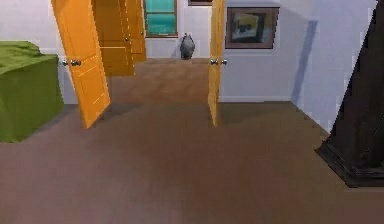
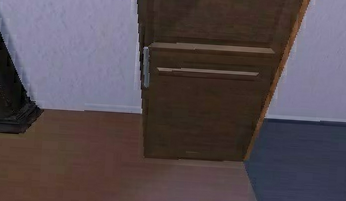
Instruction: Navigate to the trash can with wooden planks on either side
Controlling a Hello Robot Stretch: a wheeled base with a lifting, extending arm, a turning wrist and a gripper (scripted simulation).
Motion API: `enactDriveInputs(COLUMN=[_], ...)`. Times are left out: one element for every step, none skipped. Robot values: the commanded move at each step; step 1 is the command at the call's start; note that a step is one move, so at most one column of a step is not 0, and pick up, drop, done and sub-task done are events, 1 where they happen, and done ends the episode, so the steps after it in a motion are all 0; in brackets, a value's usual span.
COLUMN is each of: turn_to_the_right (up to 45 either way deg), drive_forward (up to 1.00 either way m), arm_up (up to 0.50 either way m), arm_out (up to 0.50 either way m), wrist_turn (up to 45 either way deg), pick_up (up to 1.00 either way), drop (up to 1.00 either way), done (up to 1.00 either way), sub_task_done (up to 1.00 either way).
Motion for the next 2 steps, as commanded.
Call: enactDriveInputs(turn_to_the_right=[-6.0,0.0], drive_forward=[0.0,0.3], arm_up=[0.0,0.0], arm_out=[0.0,0.0], wrist_turn=[0.0,0.0], pick_up=[0.0,0.0], drop=[0.0,0.0], done=[0.0,0.0], sub_task_done=[0.0,0.0])
